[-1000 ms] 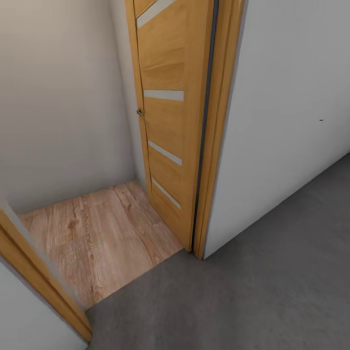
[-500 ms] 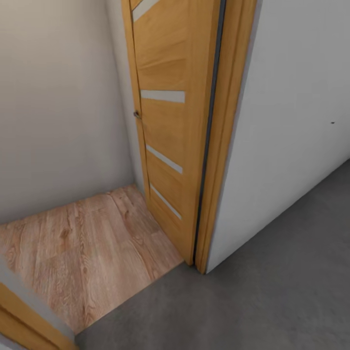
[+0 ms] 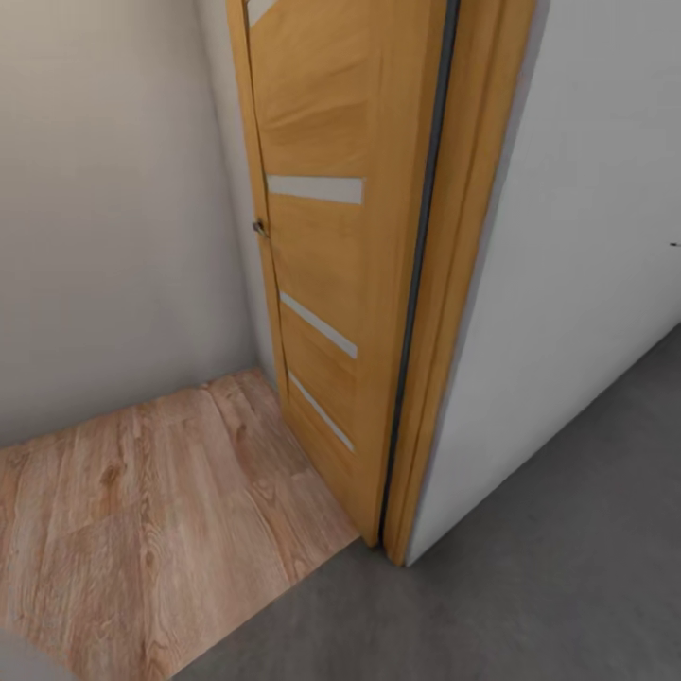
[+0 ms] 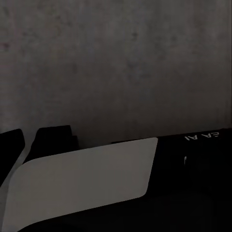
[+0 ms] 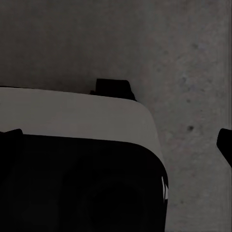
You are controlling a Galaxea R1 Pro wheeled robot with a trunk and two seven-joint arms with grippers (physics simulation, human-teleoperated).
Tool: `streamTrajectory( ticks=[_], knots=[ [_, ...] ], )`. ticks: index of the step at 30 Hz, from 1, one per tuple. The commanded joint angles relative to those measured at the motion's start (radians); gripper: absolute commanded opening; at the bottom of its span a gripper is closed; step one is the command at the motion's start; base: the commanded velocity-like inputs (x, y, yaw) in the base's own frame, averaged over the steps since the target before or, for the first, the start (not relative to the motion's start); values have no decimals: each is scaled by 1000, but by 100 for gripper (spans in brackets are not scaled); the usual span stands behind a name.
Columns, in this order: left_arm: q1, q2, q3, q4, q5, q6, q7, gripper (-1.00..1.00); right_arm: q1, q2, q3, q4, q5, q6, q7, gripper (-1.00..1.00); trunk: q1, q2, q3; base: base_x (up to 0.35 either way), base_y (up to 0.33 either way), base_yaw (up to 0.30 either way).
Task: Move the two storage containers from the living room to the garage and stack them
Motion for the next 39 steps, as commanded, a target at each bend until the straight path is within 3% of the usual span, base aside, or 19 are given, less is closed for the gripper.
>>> streamTrajectory(
  ticks=[1, 14, 39],
  knots=[
    [-1, 0, -5, 1, 4, -4, -2, 100, -1, 1, 8, 3, -9, -5, -1, 100, 0, 0, -1, 321, 0, 0],
    [-1, 2, -5, 1, 4, -4, -2, 100, -1, 0, 9, 3, -10, -7, -2, 100, 0, 0, -1, 282, 0, 51],
    [-1, 0, -5, 1, 4, -4, -2, 100, -1, -1, 10, 3, -7, -8, -2, 100, 0, 0, -1, 12, 0, 263]
  ],
)
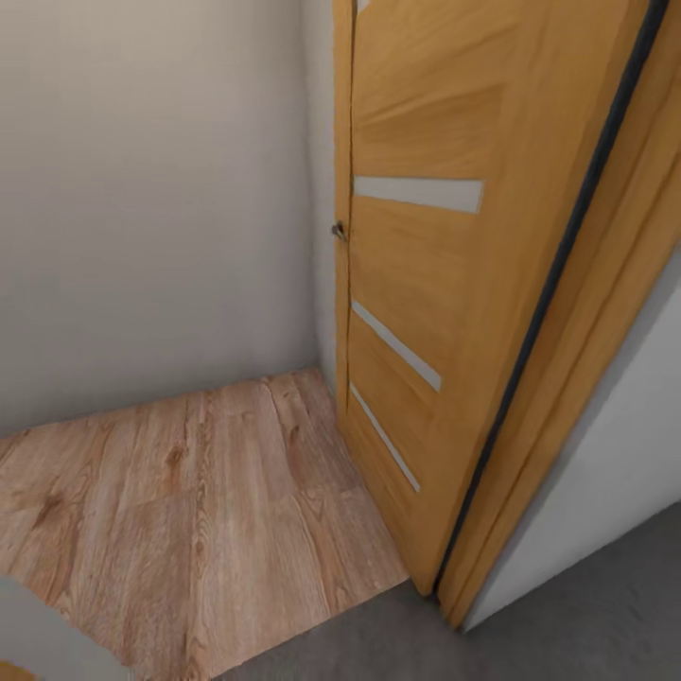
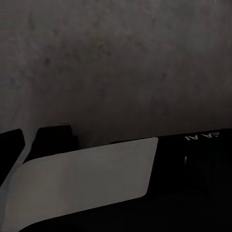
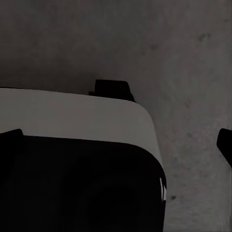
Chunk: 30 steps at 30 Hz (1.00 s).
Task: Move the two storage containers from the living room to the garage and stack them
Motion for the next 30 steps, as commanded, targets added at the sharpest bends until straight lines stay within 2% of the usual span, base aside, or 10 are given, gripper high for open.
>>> streamTrajectory(
  ticks=[1, 22, 30],
  knots=[
    [-1, 0, -5, 2, 3, -4, -2, 100, -1, 1, 8, 3, -10, -5, -1, 100, 0, 0, -1, 209, 0, 108],
    [-1, 1, -5, 3, 2, -4, -2, 100, -1, 1, 8, 3, -13, -6, -1, 100, 0, 0, -1, 309, 0, 16],
    [-1, 1, -5, 3, 2, -4, -2, 100, -1, 1, 8, 3, -6, -7, -1, 100, 0, 0, -1, 107, 0, 225]
  ],
)
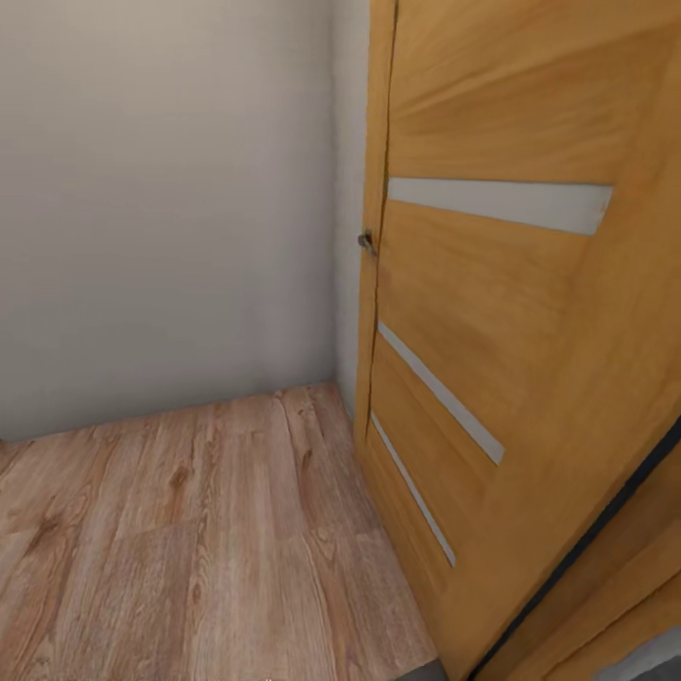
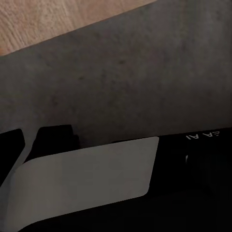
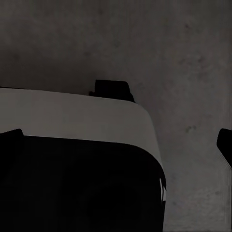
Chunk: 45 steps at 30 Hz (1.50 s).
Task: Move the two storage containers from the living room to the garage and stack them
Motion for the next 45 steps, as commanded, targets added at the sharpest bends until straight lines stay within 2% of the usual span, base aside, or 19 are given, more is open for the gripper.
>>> streamTrajectory(
  ticks=[1, 15, 33, 45],
  knots=[
    [-1, 0, -5, 2, 4, -4, -2, 100, -1, 1, 8, 3, -8, -6, -1, 100, 0, 0, -1, 6, 0, 265],
    [-1, -1, -5, 2, 4, -5, -2, 100, -1, 1, 8, 3, -8, -6, -1, 100, 0, 0, -1, 1, 0, 256],
    [-1, 1, -5, 2, 4, -5, -2, 100, -1, 2, 8, 3, -9, -5, -1, 100, 0, 0, -1, 233, 0, 18],
    [-1, 0, -5, 2, 4, -6, -2, 100, -1, 2, 8, 3, -6, -6, -1, 100, 0, 0, -1, 11, 0, 239]
  ],
)
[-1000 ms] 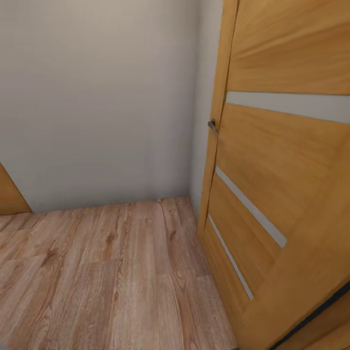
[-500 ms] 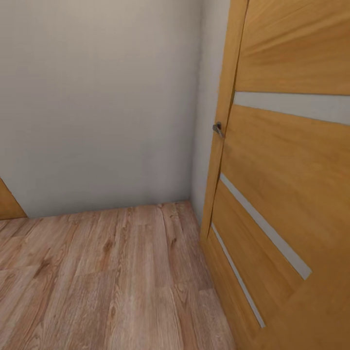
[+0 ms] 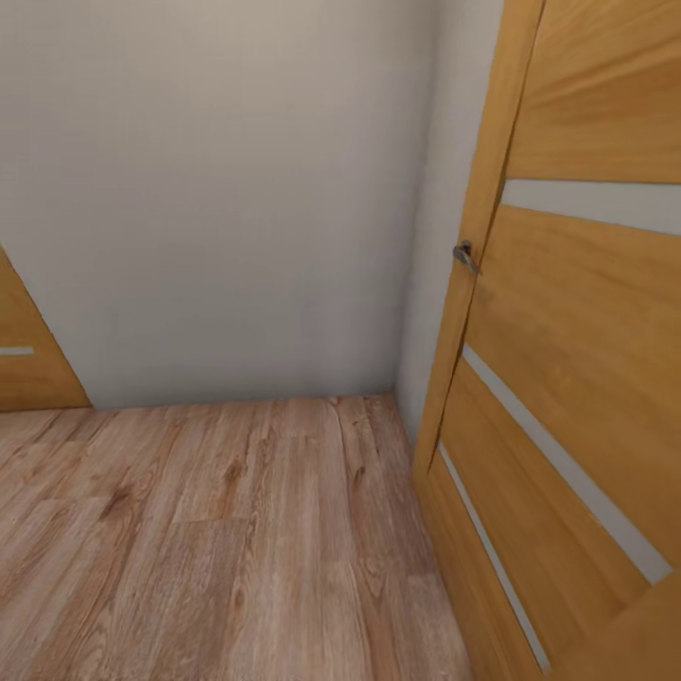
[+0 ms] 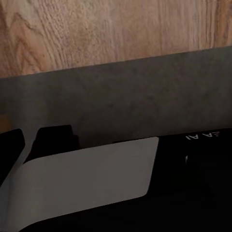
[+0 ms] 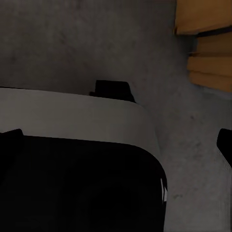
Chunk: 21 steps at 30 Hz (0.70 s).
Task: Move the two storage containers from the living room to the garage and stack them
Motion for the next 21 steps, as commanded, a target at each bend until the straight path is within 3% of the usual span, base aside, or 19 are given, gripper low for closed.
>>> streamTrajectory(
  ticks=[1, 21],
  knots=[
    [-1, -1, -5, 2, 4, -4, -2, 100, -1, 0, 8, 3, -10, -5, -1, 100, 0, 0, -1, 0, 0, 173],
    [-1, 1, -5, 2, 4, -4, -2, 100, -1, 0, 8, 3, -10, -5, -1, 100, 0, 0, -2, 116, -93, 39]
  ],
)
